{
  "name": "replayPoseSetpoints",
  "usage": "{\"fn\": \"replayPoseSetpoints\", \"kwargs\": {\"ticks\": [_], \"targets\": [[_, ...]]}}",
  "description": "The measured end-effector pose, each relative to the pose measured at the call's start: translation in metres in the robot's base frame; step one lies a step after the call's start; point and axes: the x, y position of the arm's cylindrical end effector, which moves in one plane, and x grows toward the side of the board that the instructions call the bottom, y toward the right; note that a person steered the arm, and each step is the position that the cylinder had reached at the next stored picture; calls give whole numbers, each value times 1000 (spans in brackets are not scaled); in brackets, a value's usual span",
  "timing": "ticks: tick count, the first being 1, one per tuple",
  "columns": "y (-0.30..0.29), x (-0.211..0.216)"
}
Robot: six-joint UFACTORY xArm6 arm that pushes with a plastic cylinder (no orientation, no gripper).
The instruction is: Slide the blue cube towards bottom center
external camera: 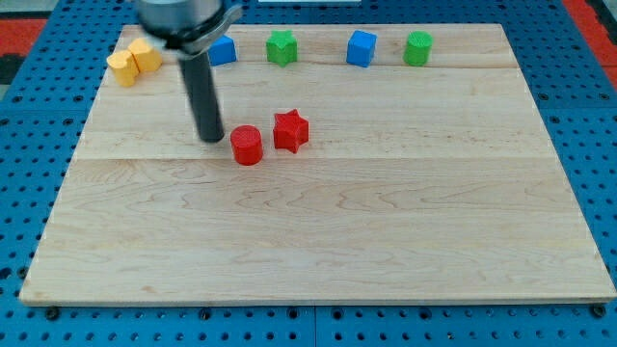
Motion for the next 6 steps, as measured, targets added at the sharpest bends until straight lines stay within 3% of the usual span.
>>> {"fn": "replayPoseSetpoints", "kwargs": {"ticks": [1,2,4,6], "targets": [[11,28],[62,3],[94,61],[178,56]]}}
